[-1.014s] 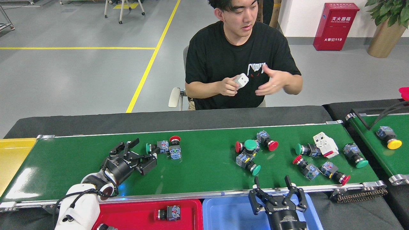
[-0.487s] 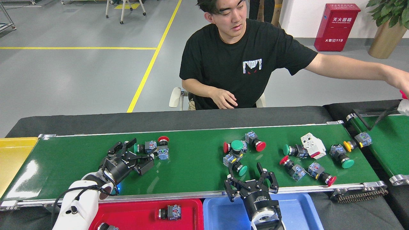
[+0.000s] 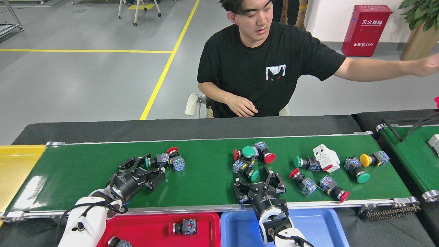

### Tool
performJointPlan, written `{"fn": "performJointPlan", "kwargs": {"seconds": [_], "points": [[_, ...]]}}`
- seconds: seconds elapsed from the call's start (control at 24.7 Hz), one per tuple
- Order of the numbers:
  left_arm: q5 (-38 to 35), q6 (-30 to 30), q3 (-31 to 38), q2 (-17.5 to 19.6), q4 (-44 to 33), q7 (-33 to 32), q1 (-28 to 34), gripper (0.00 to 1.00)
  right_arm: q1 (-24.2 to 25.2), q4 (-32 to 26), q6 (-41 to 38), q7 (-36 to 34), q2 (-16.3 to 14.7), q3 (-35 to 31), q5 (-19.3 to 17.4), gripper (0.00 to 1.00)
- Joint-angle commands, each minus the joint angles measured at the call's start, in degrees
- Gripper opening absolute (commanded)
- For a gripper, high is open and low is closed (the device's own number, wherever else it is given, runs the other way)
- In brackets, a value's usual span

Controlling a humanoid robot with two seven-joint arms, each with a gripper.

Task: Pick switch part from conveyor to tray

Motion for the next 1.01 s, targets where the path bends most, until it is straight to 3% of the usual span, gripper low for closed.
{"fn": "performJointPlan", "kwargs": {"seconds": [0.0,0.16,0.41,0.49,0.53,0.61,0.65,0.69,0.73,0.77,0.89,0.97], "points": [[0.19,-3.92,0.23,0.57,-3.03,1.86,1.03,0.08,-0.82,-0.02,-1.14,-0.11,0.43,0.06,-0.06,0.14],[0.19,-5.41,0.40,2.68,-16.22,2.30,10.00,0.08,-0.65,-0.37,-2.72,-0.11,0.26,0.06,-0.41,0.02],[1.25,-5.41,2.51,6.46,-37.40,2.38,26.26,0.09,3.22,-7.84,-3.07,-0.19,-0.01,1.38,-0.24,0.02],[1.33,-5.41,3.92,7.43,-42.76,2.30,30.74,0.15,6.47,-12.76,-4.13,-0.19,-0.27,3.84,-0.24,0.02],[1.33,-5.41,4.97,8.04,-45.13,2.21,33.29,0.28,8.49,-15.75,-4.83,-0.19,-0.54,5.25,-0.24,0.02],[1.33,-5.41,7.87,7.87,-49.70,1.95,38.65,0.84,12.80,-22.26,-7.11,-0.19,-1.77,9.20,-0.15,0.02],[1.42,-5.41,9.90,7.16,-51.11,2.03,40.67,1.00,14.73,-24.63,-8.35,-0.28,-2.38,11.75,-0.06,0.04],[1.42,-5.41,11.83,6.72,-51.73,2.12,41.82,1.00,16.05,-26.12,-9.22,-0.55,-2.91,13.95,0.12,0.11],[1.60,-5.41,13.76,6.20,-52.25,2.12,43.05,1.00,17.28,-27.53,-9.75,-0.72,-3.70,16.67,0.29,0.50],[2.04,-5.41,15.17,5.84,-52.52,2.12,43.84,1.00,17.90,-28.32,-9.75,-0.81,-4.40,19.04,0.73,1.00],[3.80,-5.41,19.74,4.88,-52.96,2.30,45.51,1.00,18.34,-28.59,-10.02,-1.07,-5.02,21.07,0.99,1.00],[5.82,-5.41,29.31,2.42,-52.61,2.30,47.09,1.00,18.16,-28.76,-9.93,-0.98,-4.93,20.89,0.99,1.00]]}}
